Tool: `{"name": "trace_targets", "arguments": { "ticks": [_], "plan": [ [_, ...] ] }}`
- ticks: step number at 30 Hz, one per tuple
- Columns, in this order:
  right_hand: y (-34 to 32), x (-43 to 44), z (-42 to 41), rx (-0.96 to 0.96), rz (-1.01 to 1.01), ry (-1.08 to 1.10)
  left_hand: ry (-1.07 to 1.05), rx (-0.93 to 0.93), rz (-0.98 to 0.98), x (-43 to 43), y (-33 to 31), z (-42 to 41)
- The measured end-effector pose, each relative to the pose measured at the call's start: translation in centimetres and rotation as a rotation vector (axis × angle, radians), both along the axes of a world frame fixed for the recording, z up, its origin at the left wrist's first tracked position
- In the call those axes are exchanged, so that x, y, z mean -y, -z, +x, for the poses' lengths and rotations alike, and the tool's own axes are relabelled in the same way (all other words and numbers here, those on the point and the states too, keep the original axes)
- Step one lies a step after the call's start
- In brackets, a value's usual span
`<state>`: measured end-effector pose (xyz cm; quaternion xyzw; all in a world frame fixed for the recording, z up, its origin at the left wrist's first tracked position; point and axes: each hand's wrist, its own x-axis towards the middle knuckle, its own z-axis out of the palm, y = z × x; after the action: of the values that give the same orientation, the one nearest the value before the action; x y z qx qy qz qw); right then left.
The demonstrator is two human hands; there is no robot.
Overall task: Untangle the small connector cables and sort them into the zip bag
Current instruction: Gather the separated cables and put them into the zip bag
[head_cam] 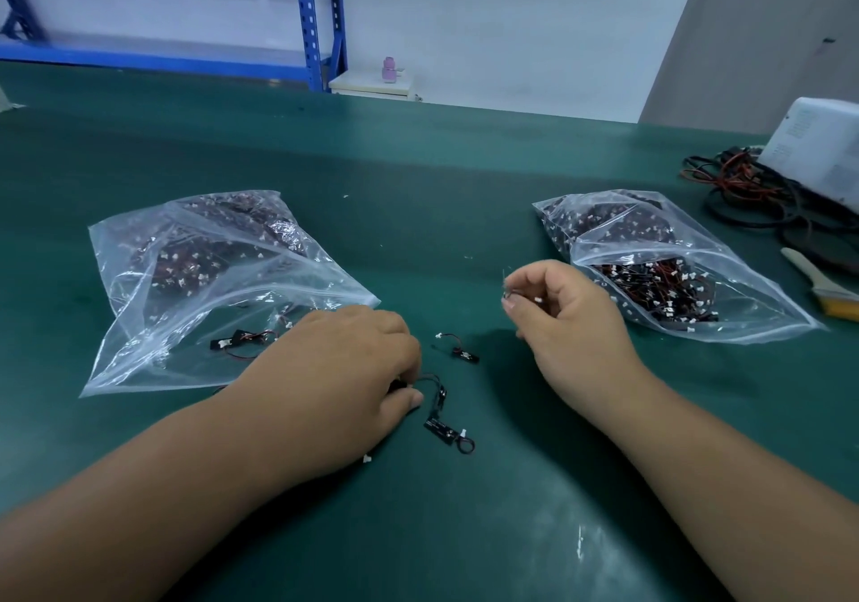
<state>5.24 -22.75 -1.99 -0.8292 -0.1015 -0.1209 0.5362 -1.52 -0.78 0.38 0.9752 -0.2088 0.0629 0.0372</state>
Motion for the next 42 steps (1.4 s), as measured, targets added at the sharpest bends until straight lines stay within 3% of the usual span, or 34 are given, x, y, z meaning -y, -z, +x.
{"name": "trace_targets", "arguments": {
  "ticks": [5, 13, 19, 24, 28, 32, 38, 42],
  "plan": [
    [-0.2, 0.0, 0.4, -0.108, 0.15, 0.005, 0.105, -0.043, -0.061, 0.3, -0.2, 0.0],
    [-0.5, 0.0, 0.4, -0.15, 0.268, -0.047, 0.112, -0.017, 0.043, -0.2, 0.0, 0.1],
    [-0.3, 0.0, 0.5, -0.123, 0.217, -0.027, 0.311, 0.035, -0.153, 0.2, -0.7, -0.6],
    [-0.2, 0.2, 0.5, -0.146, 0.235, -0.009, 0.276, -0.115, 0.08, 0.6, -0.3, -0.8],
    [0.0, 0.5, 1.1, -0.144, 0.226, 0.057, 0.152, -0.097, 0.108, 0.2, 0.1, -0.4],
    [0.0, 1.4, 1.5, -0.127, 0.026, 0.06, 0.05, -0.049, 0.097, -0.3, 0.5, 0.0],
    [0.1, 0.9, 1.3, -0.1, -0.602, -0.019, 0.063, -0.058, 0.105, 0.1, 0.3, -0.1],
    [-0.1, 0.5, 0.8, -0.059, -0.665, 0.005, 0.104, -0.017, 0.089, 0.0, -0.1, -0.2]
  ]
}}
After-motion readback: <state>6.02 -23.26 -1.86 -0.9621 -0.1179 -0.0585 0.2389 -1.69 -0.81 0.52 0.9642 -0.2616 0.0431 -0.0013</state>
